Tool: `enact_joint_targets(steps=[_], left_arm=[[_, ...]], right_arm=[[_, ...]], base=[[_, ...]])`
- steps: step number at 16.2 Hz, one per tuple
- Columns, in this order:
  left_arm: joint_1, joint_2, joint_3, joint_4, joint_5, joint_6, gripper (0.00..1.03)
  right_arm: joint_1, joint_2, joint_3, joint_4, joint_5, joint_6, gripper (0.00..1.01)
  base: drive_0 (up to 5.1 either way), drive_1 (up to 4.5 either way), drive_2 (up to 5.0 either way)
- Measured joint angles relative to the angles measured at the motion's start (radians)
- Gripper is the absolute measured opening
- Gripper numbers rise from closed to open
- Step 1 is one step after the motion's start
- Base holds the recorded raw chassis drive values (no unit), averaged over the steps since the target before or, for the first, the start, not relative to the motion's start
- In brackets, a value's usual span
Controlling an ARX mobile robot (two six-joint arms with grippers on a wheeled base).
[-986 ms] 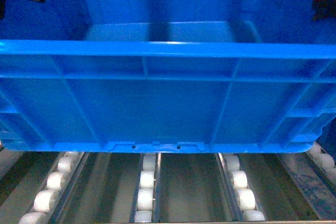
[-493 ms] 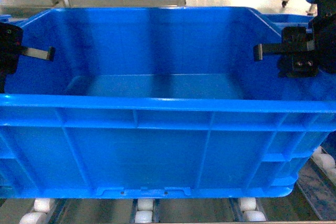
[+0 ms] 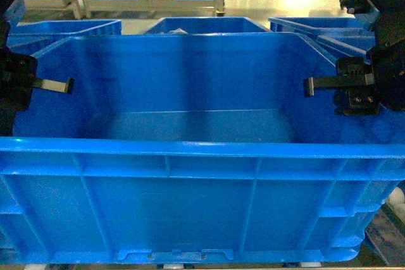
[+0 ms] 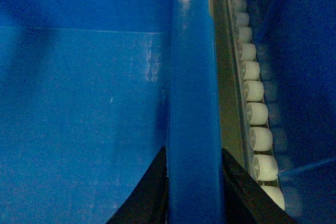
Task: Place box next to blue box on left shelf
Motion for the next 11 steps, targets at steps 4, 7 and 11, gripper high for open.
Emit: enact_joint_targets(steps=[4, 7, 11], left_arm=[[0.013, -0.075, -0.004, 0.304, -0.088, -0.111, 0.67], [0.019, -0.116, -0.011, 0.387, -0.099, -0.113, 0.99], [0.087, -0.219, -0.303, 0.762, 0.357, -0.058, 0.62]], right_arm=[[-0.006, -0.127, -0.009, 0.259, -0.071, 0.037, 0.69], [-0.012, -0.179, -0.005, 0.312, -0.029, 0.06, 0.98], [-0.071, -0.288, -0.314, 0.71, 0.037, -0.089, 0.59]], base=[[0.0, 0.0, 0.0], [0.0, 0.0, 0.0], [0.0, 0.0, 0.0]])
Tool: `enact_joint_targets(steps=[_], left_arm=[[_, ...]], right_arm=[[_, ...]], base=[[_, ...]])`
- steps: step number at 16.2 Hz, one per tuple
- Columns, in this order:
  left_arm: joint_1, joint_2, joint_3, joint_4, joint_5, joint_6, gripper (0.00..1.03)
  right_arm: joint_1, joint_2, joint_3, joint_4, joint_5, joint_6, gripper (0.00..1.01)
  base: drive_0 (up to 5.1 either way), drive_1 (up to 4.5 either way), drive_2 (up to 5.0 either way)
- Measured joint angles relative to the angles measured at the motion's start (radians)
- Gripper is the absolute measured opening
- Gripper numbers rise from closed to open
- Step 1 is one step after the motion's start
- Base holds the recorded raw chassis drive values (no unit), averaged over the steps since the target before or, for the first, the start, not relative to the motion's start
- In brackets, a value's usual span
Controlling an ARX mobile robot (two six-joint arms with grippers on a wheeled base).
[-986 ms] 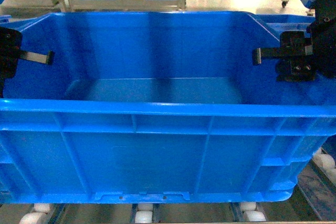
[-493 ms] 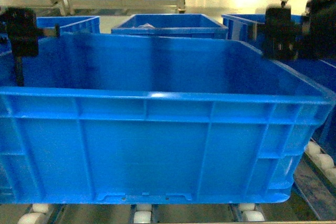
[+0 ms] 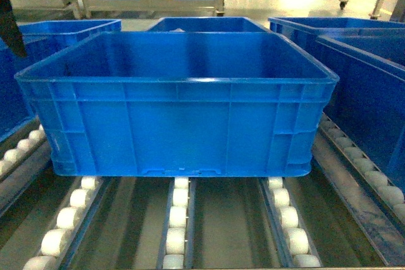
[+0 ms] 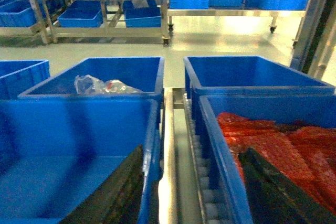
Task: Place box next to blue box on left shelf
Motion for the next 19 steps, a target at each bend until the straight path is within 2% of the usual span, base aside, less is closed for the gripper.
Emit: enact_joint_targets(steps=[2, 4, 5, 9, 10, 11, 14, 15, 16, 19], left_arm=[[0.002, -0.1, -0.152, 0.062, 0.059, 0.006, 0.36], [0.022, -0.185, -0.275, 0.079, 0.065, 0.006, 0.1], [0.064, -0.233, -0.331, 0.084, 0.114, 0.008, 0.01], [0.077, -0.405, -0.473, 0.054, 0.121, 0.008, 0.01], [0.076, -0.455, -0.502, 0.034, 0.121, 0.008, 0.01], [0.076, -0.509, -0.529, 0.008, 0.121, 0.008, 0.01], [0.075, -0.648, -0.584, -0.074, 0.123, 0.009, 0.01], [0.075, -0.654, -0.618, -0.03, 0.123, 0.009, 0.01], [0.075, -0.687, -0.636, -0.092, 0.123, 0.009, 0.01], [0.075, -0.761, -0.636, -0.131, 0.123, 0.009, 0.01]], right_arm=[[-0.043, -0.112, -0.165, 0.059, -0.04, -0.021, 0.32], [-0.074, -0.193, -0.29, 0.076, -0.076, -0.03, 0.06], [-0.09, -0.243, -0.345, 0.082, -0.092, -0.035, 0.02], [-0.135, -0.421, -0.491, 0.048, -0.139, -0.035, 0.02], [-0.186, -0.466, -0.516, 0.028, -0.199, -0.036, 0.02], [-0.214, -0.517, -0.541, 0.004, -0.202, -0.035, 0.02], [-0.214, -0.661, -0.594, -0.087, -0.21, -0.035, 0.02], [-0.214, -0.681, -0.62, -0.057, -0.21, -0.035, 0.02], [-0.214, -0.698, -0.64, -0.07, -0.211, -0.035, 0.02], [-0.214, -0.747, -0.648, -0.13, -0.211, -0.035, 0.02]], base=[[0.0, 0.0, 0.0], [0.0, 0.0, 0.0], [0.0, 0.0, 0.0], [0.0, 0.0, 0.0], [0.0, 0.0, 0.0], [0.0, 0.0, 0.0], [0.0, 0.0, 0.0], [0.0, 0.0, 0.0], [0.0, 0.0, 0.0], [0.0, 0.0, 0.0]])
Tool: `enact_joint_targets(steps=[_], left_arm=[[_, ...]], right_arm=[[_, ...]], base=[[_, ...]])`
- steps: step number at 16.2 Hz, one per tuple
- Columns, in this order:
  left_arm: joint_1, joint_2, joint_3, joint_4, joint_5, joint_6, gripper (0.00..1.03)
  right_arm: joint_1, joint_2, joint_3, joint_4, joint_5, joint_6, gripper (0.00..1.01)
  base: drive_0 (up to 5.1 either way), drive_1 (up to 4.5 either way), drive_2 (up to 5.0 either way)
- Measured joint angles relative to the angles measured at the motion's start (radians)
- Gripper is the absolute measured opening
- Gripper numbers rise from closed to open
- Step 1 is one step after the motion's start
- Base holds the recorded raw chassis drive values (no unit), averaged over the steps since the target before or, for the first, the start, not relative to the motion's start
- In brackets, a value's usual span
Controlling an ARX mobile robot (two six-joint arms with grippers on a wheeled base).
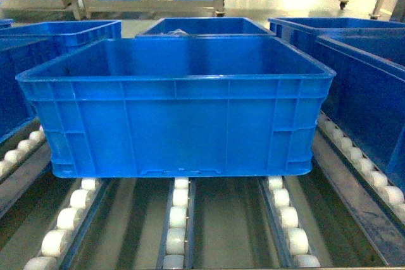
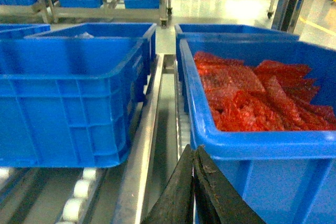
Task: Place box next to blue box on left shelf
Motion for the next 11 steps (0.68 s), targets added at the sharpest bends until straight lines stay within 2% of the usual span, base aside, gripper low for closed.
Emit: enact_joint_targets(steps=[5, 11], left_arm=[[0.0, -0.224, -0.001, -0.204, 0.0, 0.0, 0.01], [0.0, -0.375, -0.001, -0.351, 0.0, 0.0, 0.01]], right_arm=[[0.0, -0.225, 0.0, -0.192, 0.0, 0.0, 0.02], [0.0, -0.367, 0.0, -0.331, 0.0, 0.0, 0.02]], base=[[0.0, 0.0, 0.0], [0.0, 0.0, 0.0]])
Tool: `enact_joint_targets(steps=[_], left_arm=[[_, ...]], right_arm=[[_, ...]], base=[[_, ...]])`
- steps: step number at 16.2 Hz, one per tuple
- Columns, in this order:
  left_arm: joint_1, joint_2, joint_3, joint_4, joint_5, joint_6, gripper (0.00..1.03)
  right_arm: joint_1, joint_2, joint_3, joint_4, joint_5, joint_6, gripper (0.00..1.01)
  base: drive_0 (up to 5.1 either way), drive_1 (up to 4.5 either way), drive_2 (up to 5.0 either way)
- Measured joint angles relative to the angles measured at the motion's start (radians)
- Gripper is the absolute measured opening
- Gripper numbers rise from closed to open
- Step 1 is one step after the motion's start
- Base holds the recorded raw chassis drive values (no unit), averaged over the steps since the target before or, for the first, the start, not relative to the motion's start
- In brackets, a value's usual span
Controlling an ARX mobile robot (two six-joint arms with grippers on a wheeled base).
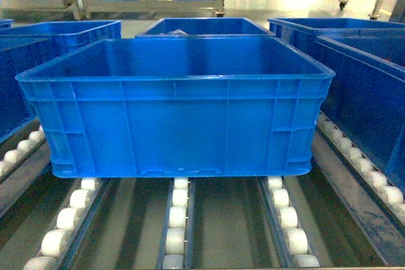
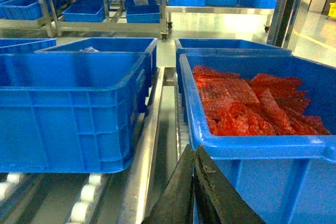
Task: Place box next to blue box on left shelf
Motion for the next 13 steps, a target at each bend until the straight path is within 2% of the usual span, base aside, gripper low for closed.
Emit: enact_joint_targets(steps=[7, 8, 9, 10, 12, 13], left_arm=[[0.0, -0.122, 0.0, -0.123, 0.0, 0.0, 0.01], [0.0, -0.14, 0.0, -0.14, 0.0, 0.0, 0.01], [0.0, -0.238, 0.0, -0.293, 0.0, 0.0, 0.01], [0.0, -0.302, 0.0, -0.309, -0.001, 0.0, 0.01], [0.0, -0.301, 0.0, -0.33, 0.004, 0.001, 0.01], [0.0, -0.301, 0.0, -0.319, -0.002, 0.001, 0.01]], right_arm=[[0.0, -0.117, 0.0, -0.117, 0.0, 0.0, 0.02], [0.0, -0.159, 0.0, -0.175, 0.0, 0.0, 0.02], [0.001, -0.274, 0.0, -0.309, -0.003, 0.0, 0.02], [0.005, -0.291, 0.005, -0.282, -0.002, 0.0, 0.02], [0.005, -0.291, 0.0, -0.312, 0.0, 0.0, 0.02], [0.005, -0.291, 0.0, -0.293, -0.002, 0.0, 0.02]], base=[[0.0, 0.0, 0.0], [0.0, 0.0, 0.0], [0.0, 0.0, 0.0], [0.0, 0.0, 0.0], [0.0, 0.0, 0.0], [0.0, 0.0, 0.0]])
